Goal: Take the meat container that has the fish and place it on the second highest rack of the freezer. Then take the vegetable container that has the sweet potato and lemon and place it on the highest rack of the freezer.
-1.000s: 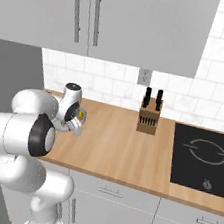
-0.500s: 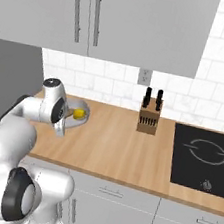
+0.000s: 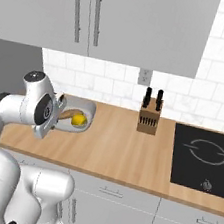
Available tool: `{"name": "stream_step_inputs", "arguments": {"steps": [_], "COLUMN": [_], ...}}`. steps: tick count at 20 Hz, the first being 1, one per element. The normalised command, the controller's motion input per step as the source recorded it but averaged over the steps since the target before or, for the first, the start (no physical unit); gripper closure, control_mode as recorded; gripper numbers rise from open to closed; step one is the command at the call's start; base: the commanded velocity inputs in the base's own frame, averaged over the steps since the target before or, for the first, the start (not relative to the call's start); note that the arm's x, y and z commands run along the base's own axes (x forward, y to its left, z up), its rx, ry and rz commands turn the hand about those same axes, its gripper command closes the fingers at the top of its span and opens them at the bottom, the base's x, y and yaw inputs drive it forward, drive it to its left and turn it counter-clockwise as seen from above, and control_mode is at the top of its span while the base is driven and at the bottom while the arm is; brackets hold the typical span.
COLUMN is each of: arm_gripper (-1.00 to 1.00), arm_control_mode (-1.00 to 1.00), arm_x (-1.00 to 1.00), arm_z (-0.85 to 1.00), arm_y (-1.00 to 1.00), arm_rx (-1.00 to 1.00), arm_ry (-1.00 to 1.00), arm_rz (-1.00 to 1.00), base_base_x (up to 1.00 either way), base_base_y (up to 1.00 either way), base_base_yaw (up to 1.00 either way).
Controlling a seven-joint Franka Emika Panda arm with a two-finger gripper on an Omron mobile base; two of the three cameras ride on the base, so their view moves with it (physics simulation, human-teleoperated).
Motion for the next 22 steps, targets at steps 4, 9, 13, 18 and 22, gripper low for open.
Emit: {"name": "stream_step_inputs", "arguments": {"steps": [4,9,13,18,22], "arm_gripper": [1.0,1.0,1.0,1.0,1.0], "arm_control_mode": [-1.0,-1.0,-1.0,-1.0,-1.0], "arm_x": [-0.69,-0.75,-0.47,-0.13,-0.07], "arm_z": [0.67,0.65,0.45,0.04,-0.19], "arm_y": [-0.03,0.0,0.0,-0.01,0.0], "arm_rx": [0.02,0.03,0.0,0.0,-0.02], "arm_ry": [0.04,-0.03,0.01,0.12,0.01], "arm_rz": [-0.28,-0.03,0.0,0.01,0.19], "base_base_x": [0.0,0.0,0.0,0.0,0.0], "base_base_y": [0.0,0.0,0.0,0.0,0.0], "base_base_yaw": [0.0,0.0,0.0,0.0,0.0]}}
